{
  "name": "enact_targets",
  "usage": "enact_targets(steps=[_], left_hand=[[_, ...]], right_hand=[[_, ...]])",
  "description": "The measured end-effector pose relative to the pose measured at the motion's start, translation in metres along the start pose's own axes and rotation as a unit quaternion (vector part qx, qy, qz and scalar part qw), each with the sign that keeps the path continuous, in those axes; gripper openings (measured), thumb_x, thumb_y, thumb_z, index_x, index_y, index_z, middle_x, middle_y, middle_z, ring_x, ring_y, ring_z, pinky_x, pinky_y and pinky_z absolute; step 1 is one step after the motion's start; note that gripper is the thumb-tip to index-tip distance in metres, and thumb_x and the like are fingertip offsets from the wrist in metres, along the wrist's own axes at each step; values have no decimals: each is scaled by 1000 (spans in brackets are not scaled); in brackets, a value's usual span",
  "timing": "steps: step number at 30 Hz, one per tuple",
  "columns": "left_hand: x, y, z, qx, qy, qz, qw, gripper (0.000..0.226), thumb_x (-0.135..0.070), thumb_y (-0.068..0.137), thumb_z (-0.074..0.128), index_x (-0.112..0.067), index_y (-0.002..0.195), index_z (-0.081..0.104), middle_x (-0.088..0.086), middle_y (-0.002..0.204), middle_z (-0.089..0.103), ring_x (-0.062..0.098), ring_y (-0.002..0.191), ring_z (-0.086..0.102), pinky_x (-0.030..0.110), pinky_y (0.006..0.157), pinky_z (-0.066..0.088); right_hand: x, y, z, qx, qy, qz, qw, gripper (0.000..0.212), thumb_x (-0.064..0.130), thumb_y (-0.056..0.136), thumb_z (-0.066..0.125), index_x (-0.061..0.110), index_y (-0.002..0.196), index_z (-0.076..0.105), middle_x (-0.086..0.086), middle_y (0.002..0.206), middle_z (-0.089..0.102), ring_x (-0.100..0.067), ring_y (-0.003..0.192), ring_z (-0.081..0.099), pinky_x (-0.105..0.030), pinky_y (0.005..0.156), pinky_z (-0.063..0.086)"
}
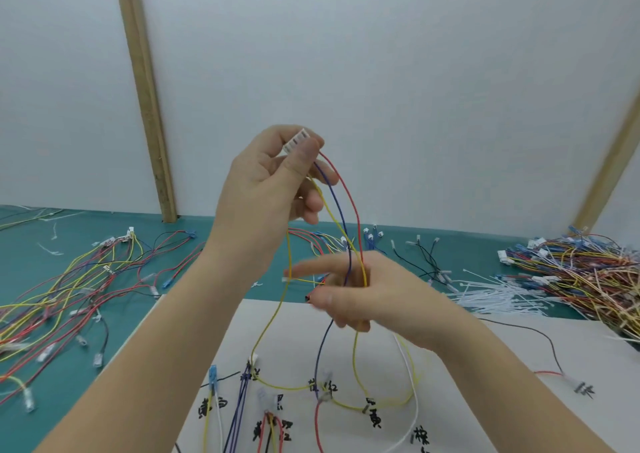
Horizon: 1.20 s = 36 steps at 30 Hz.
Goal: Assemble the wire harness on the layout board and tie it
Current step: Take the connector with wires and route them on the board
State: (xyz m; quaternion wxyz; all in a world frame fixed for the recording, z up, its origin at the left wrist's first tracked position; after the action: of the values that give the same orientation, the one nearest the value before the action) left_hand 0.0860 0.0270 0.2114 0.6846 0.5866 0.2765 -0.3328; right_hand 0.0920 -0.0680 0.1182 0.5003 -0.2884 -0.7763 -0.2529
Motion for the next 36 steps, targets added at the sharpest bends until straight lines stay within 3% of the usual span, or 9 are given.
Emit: enact_targets(steps=[5,8,12,15,17,24,27,31,36], left_hand=[[-18,0,-16,-73,-134,-2,988,16,-19,96,43,-15,82,50,-7,54,60,2,40,48,13,40,41],[-27,0,-22,-84,-232,-6,969,20,-20,98,39,-15,81,49,-6,54,59,2,43,50,12,43,43],[-34,-3,-14,-72,-316,-17,946,22,-19,98,39,-14,79,49,-3,55,60,4,44,54,13,45,46],[-38,-4,-14,-81,-312,-16,946,22,-18,98,40,-14,78,48,-2,55,61,4,44,54,14,46,47],[-42,-4,-24,-105,-300,-14,948,21,-17,97,41,-14,78,48,-2,54,60,4,43,53,14,45,47],[-46,-24,-85,-189,-191,4,963,20,-15,97,42,-14,78,47,-8,56,58,3,45,49,13,48,43],[-40,-41,-102,-206,-141,1,968,21,-15,98,40,-15,79,47,-10,56,59,2,47,50,12,50,44],[-35,-58,-123,-229,-136,-3,964,22,-16,98,39,-15,77,46,-11,54,59,1,46,50,11,52,47],[-21,-78,-142,-259,-158,-31,952,24,-15,98,39,-15,75,46,-9,55,59,1,46,50,12,54,49]], right_hand=[[1,-1,8,-13,-60,-1,998,1,30,79,67,30,79,68,6,61,52,-11,57,40,-21,53,32],[2,-3,5,-18,-28,4,999,21,23,84,65,36,100,59,11,55,42,-6,49,37,-19,50,33],[3,-8,36,103,24,8,994,42,24,81,60,50,114,55,7,56,39,-5,48,38,-15,48,34],[4,-20,63,214,89,16,973,26,27,88,56,25,112,66,11,55,34,-3,46,32,-19,49,29],[1,-31,66,250,104,24,962,43,45,88,53,6,96,70,13,52,35,-4,46,27,-18,49,27],[17,-51,-3,79,24,-28,996,53,75,70,51,28,51,61,8,76,64,-10,77,59,-16,71,44],[24,-63,-22,47,-1,0,999,34,58,70,67,27,60,61,3,63,61,-15,61,60,-24,61,50],[21,-71,-35,-18,-178,26,983,20,29,84,63,18,68,57,7,48,44,-4,43,41,-13,40,35],[24,-72,-58,-98,-290,-2,952,29,16,92,53,23,64,55,11,56,57,1,52,49,-7,54,36]])
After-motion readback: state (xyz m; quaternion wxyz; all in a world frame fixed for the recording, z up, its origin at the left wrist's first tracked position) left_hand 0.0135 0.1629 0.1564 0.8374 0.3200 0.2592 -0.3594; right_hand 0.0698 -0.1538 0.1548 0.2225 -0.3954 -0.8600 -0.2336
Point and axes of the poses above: each hand's wrist, its own y-axis towards the middle knuckle, its own z-axis out of the palm, x = y × z, the point moved 8 cm from there along y, towards the middle knuckle
